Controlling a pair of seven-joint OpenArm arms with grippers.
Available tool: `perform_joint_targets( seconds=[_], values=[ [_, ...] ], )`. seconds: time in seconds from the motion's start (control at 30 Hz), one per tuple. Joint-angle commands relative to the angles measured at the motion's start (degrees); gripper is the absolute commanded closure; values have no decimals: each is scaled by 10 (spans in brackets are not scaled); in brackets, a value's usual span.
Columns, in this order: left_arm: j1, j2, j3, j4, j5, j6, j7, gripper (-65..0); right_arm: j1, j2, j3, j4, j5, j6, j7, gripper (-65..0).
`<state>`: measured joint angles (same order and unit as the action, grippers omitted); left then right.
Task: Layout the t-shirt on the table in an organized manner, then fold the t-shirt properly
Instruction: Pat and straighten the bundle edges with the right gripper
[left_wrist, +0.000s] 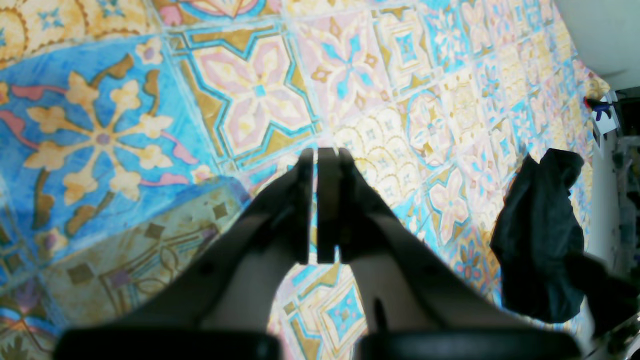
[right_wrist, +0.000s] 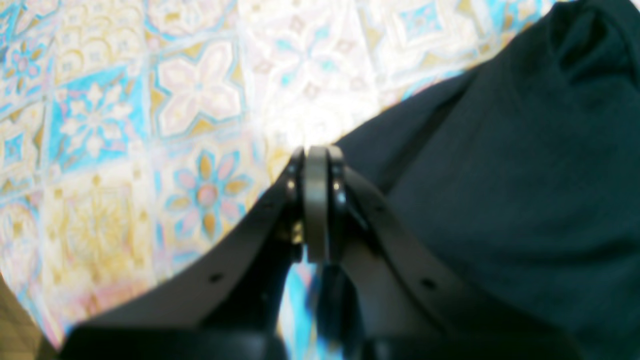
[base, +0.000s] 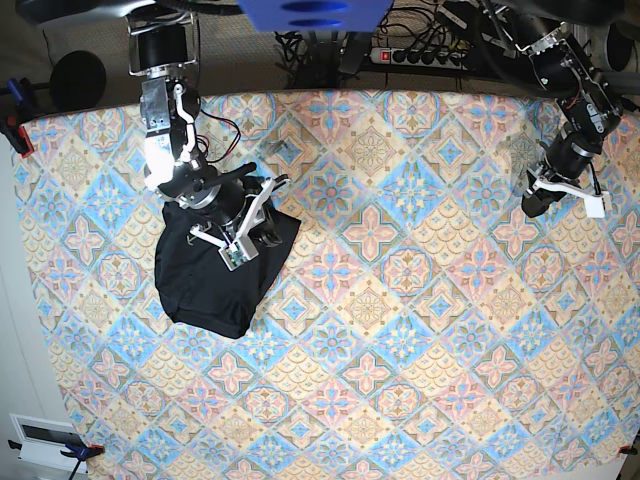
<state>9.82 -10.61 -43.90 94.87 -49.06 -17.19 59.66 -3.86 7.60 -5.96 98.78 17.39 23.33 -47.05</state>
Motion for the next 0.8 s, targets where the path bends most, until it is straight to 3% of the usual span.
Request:
perform_joint_targets(
  seconds=[0.0,0.53,0.77],
  values=[
    [-5,-9,-3,10,-11,-3,-8,-7,0,1,3,4,1,0,7,0],
    [-13,-10,12,10,-11,-3,-8,-7,-25,9,10,-56,-2,0,4,0],
    [-11,-29,12,11,-10,-3,-8,-7,-44,16,69,-51,-2,0,1,0]
  ],
)
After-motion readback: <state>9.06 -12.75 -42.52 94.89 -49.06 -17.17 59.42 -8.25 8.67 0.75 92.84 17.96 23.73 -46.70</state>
